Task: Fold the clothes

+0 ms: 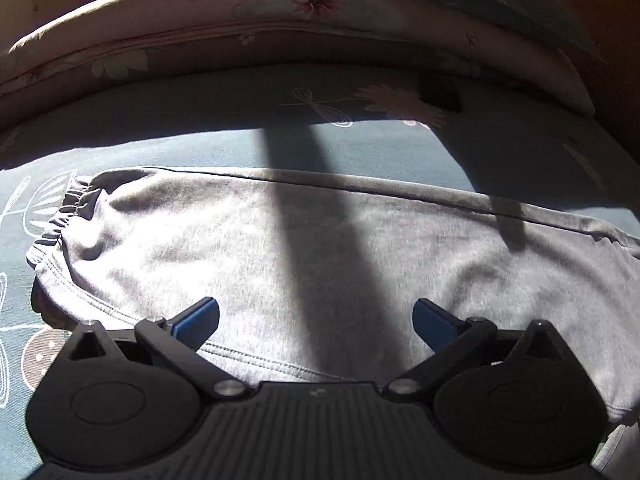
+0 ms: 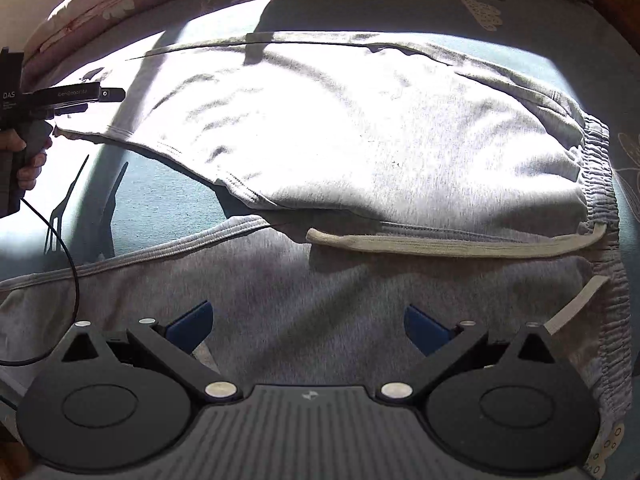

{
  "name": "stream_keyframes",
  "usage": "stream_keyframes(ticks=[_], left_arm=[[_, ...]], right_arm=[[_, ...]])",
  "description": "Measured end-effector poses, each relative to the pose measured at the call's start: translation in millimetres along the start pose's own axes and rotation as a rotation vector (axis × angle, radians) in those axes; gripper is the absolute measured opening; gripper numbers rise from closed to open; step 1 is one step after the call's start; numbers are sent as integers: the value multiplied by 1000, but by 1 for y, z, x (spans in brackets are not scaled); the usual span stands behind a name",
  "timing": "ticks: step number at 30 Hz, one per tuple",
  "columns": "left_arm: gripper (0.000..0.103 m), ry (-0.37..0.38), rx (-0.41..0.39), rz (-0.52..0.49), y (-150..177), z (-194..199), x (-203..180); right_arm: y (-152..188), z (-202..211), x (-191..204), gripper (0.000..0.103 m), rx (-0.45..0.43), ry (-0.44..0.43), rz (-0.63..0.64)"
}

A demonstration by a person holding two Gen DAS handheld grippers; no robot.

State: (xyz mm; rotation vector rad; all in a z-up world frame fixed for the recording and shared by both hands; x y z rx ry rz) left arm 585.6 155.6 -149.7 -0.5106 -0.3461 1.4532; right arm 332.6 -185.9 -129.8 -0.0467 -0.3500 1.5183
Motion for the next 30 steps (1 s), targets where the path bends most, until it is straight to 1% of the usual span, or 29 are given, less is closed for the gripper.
stream_keyframes(ticks=[2, 6, 8, 10, 12, 14, 16, 18, 20, 23, 24, 26, 28, 30], left_arm=[[102, -7, -3, 70, -9, -12, 28], [102, -49, 25, 106, -13, -34, 64], [102, -111, 33, 126, -14, -41, 84], [102, -158, 37, 141, -19, -41, 102], [102, -178, 9, 155, -30, -35, 114], [102, -144, -41, 155, -47, -25, 117], [102, -82, -74, 162, -63, -22, 114], [102, -7, -66, 180, -73, -30, 109], [102, 31, -45, 169, -78, -45, 101], [102, -6, -15, 137, -80, -69, 97], [102, -30, -11, 133, -80, -76, 98], [102, -72, -37, 112, -83, -83, 101], [102, -97, -47, 89, -91, -87, 102], [102, -89, -63, 90, -99, -81, 103]], right_arm=[[-8, -3, 13, 103, -2, -12, 15], [-18, -13, 32, 103, 6, -22, 46], [-21, -19, 38, 103, 18, -24, 57], [-24, -24, 42, 103, 33, -18, 63], [-28, -25, 46, 103, 32, -14, 72], [-34, -26, 50, 103, 25, -20, 87], [-41, -29, 56, 103, 21, -26, 98], [-47, -35, 62, 103, 26, -42, 92], [-52, -41, 68, 103, 32, -59, 84], [-57, -49, 75, 103, 39, -73, 79], [-58, -51, 76, 103, 41, -75, 80], [-60, -55, 76, 103, 47, -78, 88], [-60, -60, 73, 103, 53, -72, 85], [-59, -65, 69, 103, 64, -71, 64]])
Point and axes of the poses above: each gripper's, at about its wrist camera, not at the fingertips, and z roughly against the way its jaws point, x to its left, y to its underside, the point moved 6 cm from there along -z, roughly the way its jaws point, and after that the axes turned 7 degrees about x, right-handed, at the moved point
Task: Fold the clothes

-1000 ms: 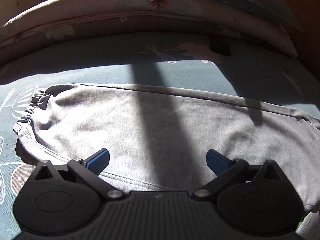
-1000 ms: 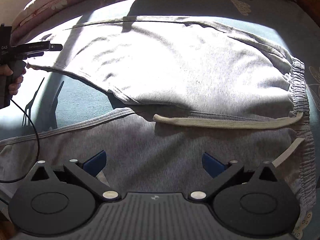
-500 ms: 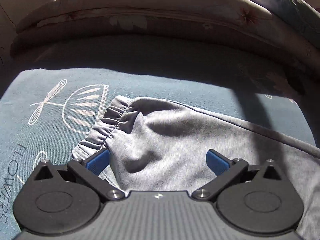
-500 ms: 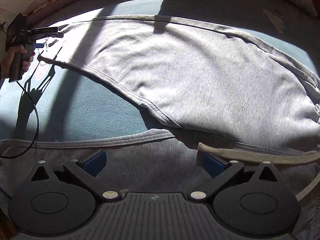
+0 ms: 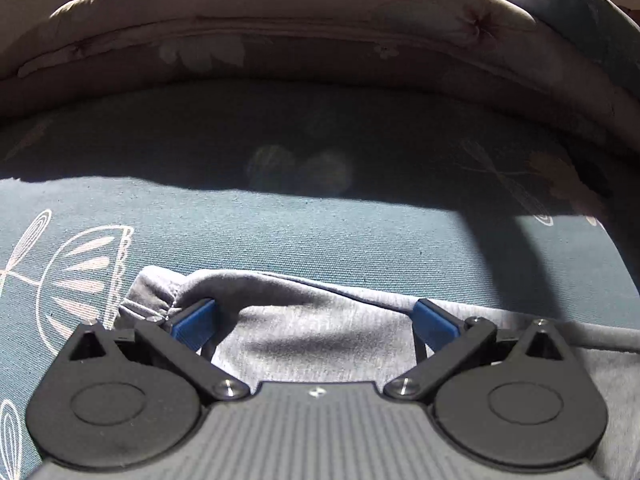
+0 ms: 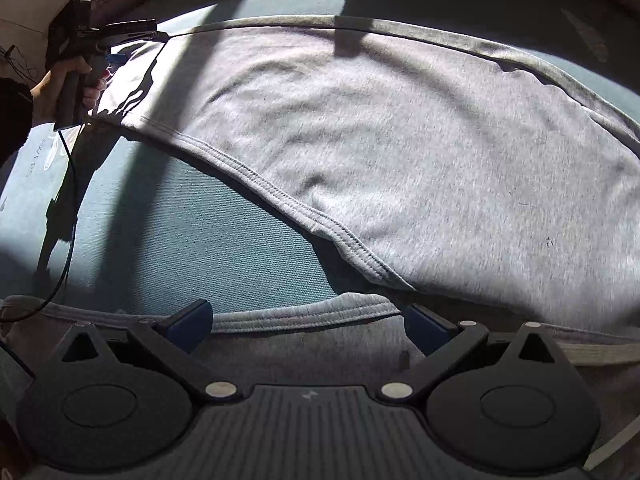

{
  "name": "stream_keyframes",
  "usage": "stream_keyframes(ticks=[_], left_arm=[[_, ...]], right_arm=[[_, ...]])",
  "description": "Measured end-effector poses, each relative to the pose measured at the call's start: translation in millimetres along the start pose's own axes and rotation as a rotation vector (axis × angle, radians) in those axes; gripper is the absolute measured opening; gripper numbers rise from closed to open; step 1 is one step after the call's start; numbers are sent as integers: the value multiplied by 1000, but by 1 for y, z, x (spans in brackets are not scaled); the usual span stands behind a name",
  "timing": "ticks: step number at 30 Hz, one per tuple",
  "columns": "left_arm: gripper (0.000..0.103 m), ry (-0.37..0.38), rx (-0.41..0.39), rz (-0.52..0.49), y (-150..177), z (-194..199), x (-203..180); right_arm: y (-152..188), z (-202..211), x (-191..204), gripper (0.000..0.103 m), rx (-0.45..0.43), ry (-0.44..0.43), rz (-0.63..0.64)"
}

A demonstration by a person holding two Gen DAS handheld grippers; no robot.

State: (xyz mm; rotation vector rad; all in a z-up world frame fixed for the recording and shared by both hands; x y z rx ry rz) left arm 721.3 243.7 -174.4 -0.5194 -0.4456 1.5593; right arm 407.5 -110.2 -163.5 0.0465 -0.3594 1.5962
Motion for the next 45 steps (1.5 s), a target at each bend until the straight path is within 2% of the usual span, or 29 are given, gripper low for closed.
stream_keyframes(ticks=[3, 4, 6, 8, 12, 14, 16, 18, 21, 24, 27, 30, 32, 34, 39, 42, 45], left_arm=[[102, 42, -37, 34, -6, 15, -1], [102, 78, -43, 57, -7, 21, -3], [102, 143, -33, 96, -4, 27, -9], [102, 194, -3, 70, 2, 23, -21], [102, 169, 42, 6, 8, 0, -35], [102, 115, 27, -37, 3, -11, -38], [102, 92, 18, -44, -4, -12, -38], [102, 96, -19, -14, -8, 1, -38], [102, 142, -28, -12, -1, 22, -47], [102, 183, 26, -122, 18, 23, -76], [102, 157, 45, -212, 27, 12, -95], [101, 54, 55, -174, 21, -3, -90], [101, 53, 43, -110, 15, 4, -89], [101, 123, 31, -124, 13, 20, -109], [102, 289, 73, -332, 37, 45, -203], [102, 337, 75, -471, 66, 49, -267], [102, 317, 46, -566, 89, 47, -311]], right_arm=[[-1, -2, -4, 103, -1, -4, -38], [-2, -2, -3, 103, -2, -8, -43], [-5, -2, -1, 103, -5, -19, -50], [-9, -3, 2, 103, -7, -27, -41], [-14, -4, 6, 103, -8, -37, -32], [-15, -5, 7, 103, -5, -41, -33], [-13, -7, 6, 103, 1, -44, -35], [-11, -7, 6, 103, 3, -44, -37], [-11, -3, 6, 103, -12, -49, -39], [-12, 1, 5, 103, -27, -56, -54], [-10, 4, 3, 103, -34, -58, -59], [-4, 9, 2, 103, -39, -56, -57], [0, 13, -1, 103, -44, -51, -58], [3, 17, -4, 103, -54, -47, -63], [11, 27, -13, 103, -87, -56, -94], [18, 34, -19, 103, -102, -60, -108], [29, 41, -27, 103, -116, -48, -113]])
Point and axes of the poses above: each gripper's, at about its wrist camera, not at the fingertips, and z roughly against the way its jaws point, x to its left, y to its underside, the point moved 6 cm from there along -z, roughly the way its jaws point, and after that the axes turned 7 degrees about x, right-handed, at the moved point
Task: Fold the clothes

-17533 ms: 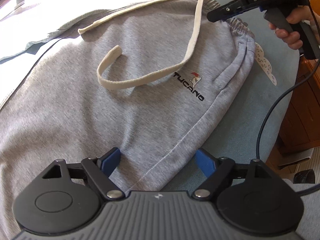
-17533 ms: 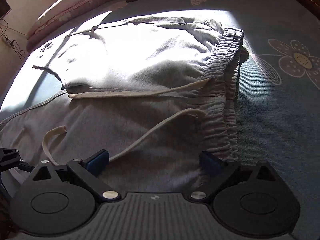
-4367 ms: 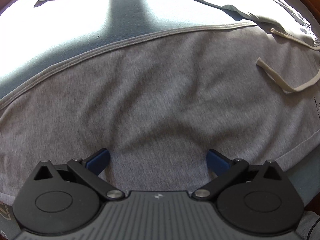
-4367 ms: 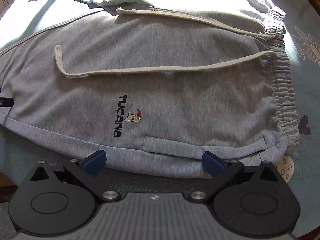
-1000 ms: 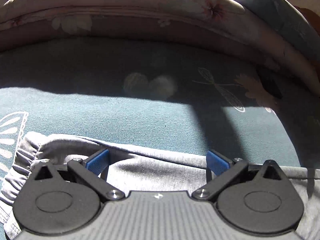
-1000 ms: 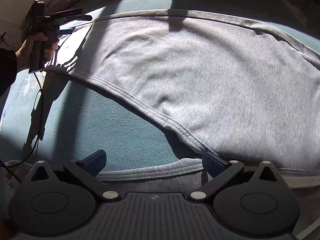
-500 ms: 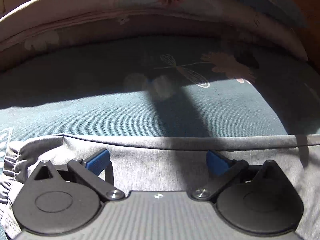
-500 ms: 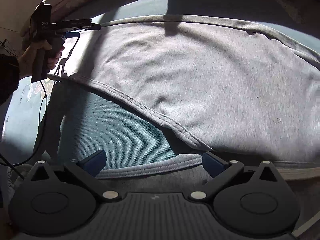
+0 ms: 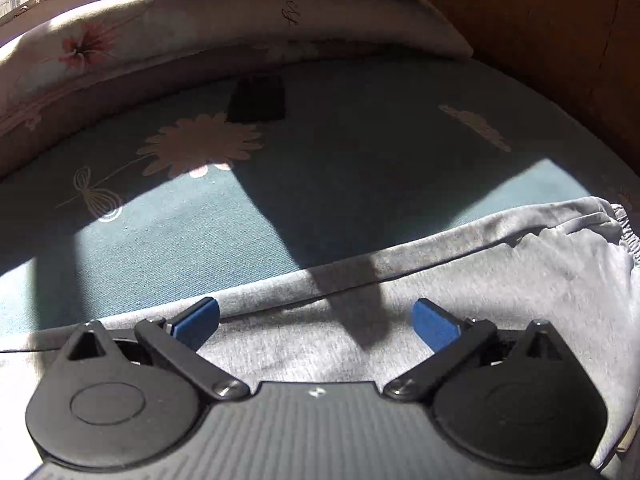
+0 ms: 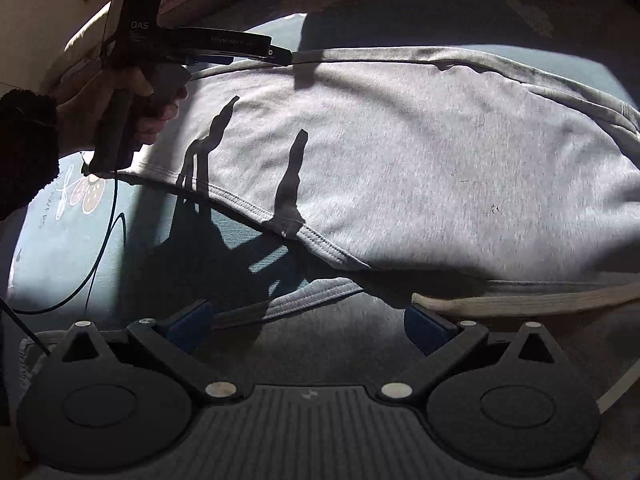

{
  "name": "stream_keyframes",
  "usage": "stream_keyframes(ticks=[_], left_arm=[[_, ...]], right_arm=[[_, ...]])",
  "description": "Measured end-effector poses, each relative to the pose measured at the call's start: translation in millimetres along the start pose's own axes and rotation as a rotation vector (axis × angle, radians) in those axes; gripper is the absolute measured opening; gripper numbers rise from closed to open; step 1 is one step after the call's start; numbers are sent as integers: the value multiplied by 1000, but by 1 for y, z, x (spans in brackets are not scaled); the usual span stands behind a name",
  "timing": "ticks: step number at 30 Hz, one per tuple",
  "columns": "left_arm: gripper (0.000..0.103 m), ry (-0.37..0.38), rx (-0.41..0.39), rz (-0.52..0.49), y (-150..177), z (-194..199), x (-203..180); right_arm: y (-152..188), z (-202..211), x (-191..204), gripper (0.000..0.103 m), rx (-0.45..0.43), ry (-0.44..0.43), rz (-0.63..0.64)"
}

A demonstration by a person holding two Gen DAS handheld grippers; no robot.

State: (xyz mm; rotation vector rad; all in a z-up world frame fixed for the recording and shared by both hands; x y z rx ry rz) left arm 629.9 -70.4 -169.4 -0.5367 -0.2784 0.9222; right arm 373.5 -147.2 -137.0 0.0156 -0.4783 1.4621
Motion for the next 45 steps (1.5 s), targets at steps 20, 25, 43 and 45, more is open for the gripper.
stream_keyframes(ticks=[20, 25, 43, 45], left_arm=[[102, 38, 69, -83, -13, 4, -124], [102, 85, 118, -78, -9, 6, -171], [102, -7, 181, 101, -53, -30, -207], [102, -3, 182, 114, -57, -35, -210]], right_arm=[[57, 57, -73, 103, -89, 40, -122], [73, 70, -84, 103, -94, 36, -105], [100, 121, -189, 103, -157, 91, -198], [96, 124, -194, 103, -168, 84, -208]])
Point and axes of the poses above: each gripper's, at about its wrist camera, not at the fingertips, and z roughly against the way its jaws point, x to its left, y to its underside, the point moved 6 cm from there along -z, roughly the way its jaws point, and after that the axes turned 7 degrees about x, right-handed, at the moved point
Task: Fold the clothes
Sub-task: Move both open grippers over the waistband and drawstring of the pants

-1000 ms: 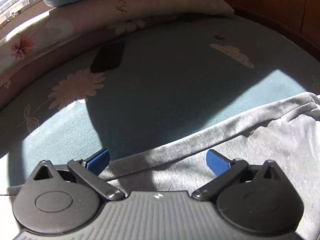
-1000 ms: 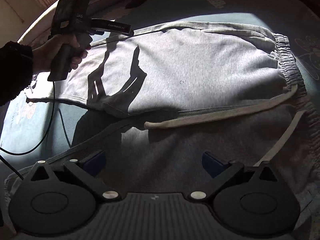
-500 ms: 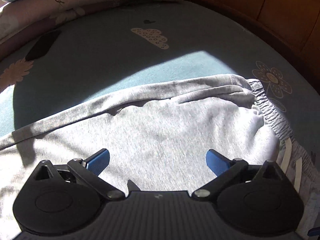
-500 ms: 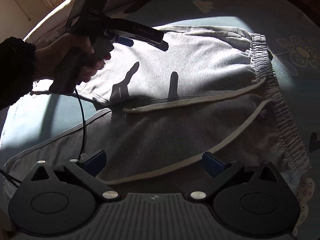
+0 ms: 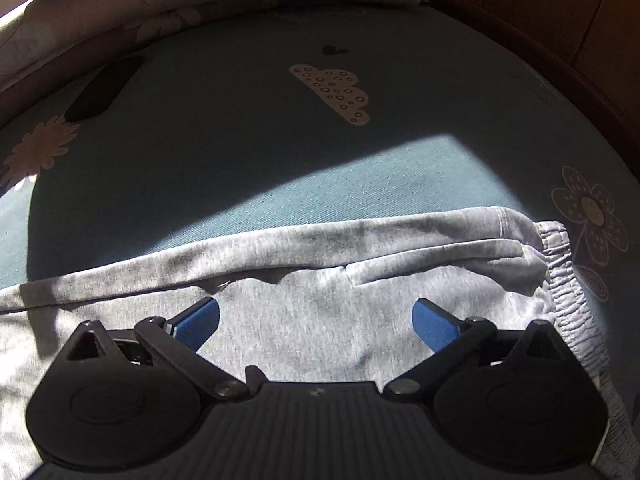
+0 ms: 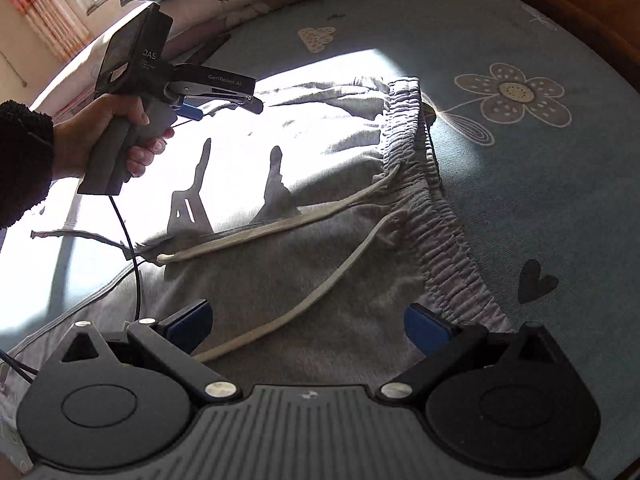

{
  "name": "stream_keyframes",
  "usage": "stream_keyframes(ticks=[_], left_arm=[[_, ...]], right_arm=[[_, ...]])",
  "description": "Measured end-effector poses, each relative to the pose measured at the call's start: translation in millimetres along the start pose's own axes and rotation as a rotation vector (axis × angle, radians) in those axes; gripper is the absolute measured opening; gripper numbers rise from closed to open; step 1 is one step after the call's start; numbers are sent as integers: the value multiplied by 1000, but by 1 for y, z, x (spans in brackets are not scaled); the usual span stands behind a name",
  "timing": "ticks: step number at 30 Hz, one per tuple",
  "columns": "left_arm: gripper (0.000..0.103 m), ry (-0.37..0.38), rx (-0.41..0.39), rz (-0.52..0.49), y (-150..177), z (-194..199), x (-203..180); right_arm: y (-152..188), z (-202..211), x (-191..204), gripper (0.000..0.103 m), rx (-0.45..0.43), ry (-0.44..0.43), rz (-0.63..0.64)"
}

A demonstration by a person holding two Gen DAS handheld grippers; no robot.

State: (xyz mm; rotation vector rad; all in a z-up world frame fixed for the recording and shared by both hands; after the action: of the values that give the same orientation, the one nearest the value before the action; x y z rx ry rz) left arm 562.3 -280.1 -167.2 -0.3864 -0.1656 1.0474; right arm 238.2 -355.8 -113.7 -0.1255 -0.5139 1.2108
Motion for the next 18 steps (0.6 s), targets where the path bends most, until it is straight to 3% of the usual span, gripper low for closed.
stream_keyframes(ticks=[5, 9, 14, 18], left_arm=[[102, -38, 6, -4, -12, -34, -3], [102, -27, 14, 17, -24, -32, -1], [102, 13, 2, -7, -14, 15, 5], [102, 87, 20, 33, 20, 55, 14]], right_arm=[[-3, -4, -13, 103, 7, -16, -14], [0, -10, -21, 103, 35, -11, -13], [-10, -7, -21, 103, 29, -13, -2], [-17, -3, -16, 103, 15, -22, 5]])
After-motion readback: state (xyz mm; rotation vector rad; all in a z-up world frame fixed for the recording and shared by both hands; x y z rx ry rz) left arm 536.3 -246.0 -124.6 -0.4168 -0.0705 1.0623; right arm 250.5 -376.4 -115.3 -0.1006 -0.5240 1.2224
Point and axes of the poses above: each gripper's, at about its wrist camera, not at the fingertips, and z roughly against the way its jaws point, x to its left, y to its underside, the point moved 6 cm from there along -z, roughly the way its jaws point, and after that the axes turned 7 degrees about x, right-handed, at the moved point
